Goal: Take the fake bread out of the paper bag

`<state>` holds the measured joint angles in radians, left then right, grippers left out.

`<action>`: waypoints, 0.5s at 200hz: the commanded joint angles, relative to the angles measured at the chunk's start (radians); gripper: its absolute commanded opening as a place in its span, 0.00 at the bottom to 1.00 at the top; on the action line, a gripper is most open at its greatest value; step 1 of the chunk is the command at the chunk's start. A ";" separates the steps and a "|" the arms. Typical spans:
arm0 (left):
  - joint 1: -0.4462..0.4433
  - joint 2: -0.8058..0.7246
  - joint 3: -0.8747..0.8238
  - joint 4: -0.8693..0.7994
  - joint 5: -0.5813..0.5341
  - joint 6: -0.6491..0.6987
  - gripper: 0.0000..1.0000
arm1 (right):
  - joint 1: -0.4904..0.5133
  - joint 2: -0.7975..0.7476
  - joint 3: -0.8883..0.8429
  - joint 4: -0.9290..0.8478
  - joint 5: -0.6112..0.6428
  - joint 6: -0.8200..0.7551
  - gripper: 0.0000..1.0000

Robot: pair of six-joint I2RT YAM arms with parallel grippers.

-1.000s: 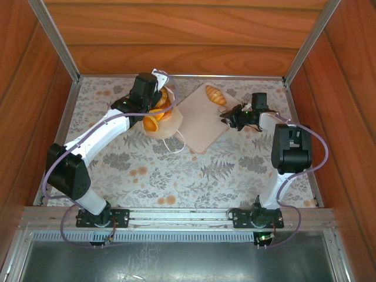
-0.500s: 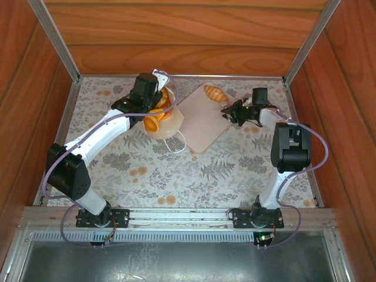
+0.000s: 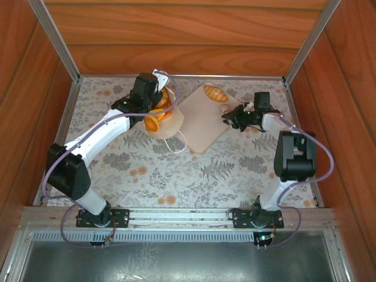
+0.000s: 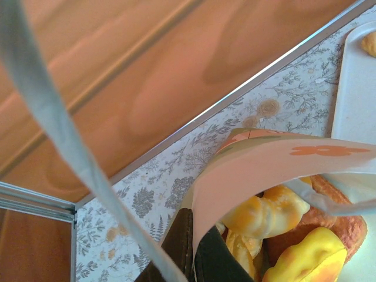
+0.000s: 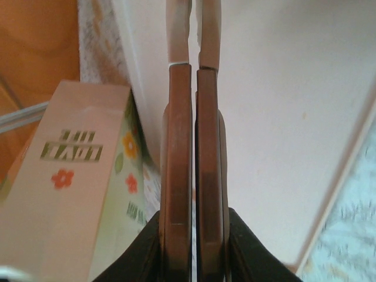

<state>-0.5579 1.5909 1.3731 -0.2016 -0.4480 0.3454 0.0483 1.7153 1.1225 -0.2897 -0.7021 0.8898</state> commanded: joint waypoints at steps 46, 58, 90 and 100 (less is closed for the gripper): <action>-0.012 -0.019 -0.007 0.035 0.003 -0.003 0.00 | 0.226 -0.428 0.005 -0.357 0.113 -0.288 0.29; -0.013 -0.017 -0.006 0.035 0.001 0.000 0.00 | 0.284 -0.483 0.006 -0.392 0.147 -0.316 0.29; -0.013 -0.017 -0.005 0.033 -0.004 0.001 0.00 | 0.441 -0.574 0.018 -0.493 0.225 -0.353 0.28; -0.015 -0.019 -0.005 0.033 -0.004 0.001 0.00 | 0.480 -0.585 0.014 -0.504 0.241 -0.352 0.27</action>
<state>-0.5598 1.5909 1.3731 -0.2016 -0.4480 0.3443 0.4488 1.1683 1.1160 -0.6888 -0.5407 0.5991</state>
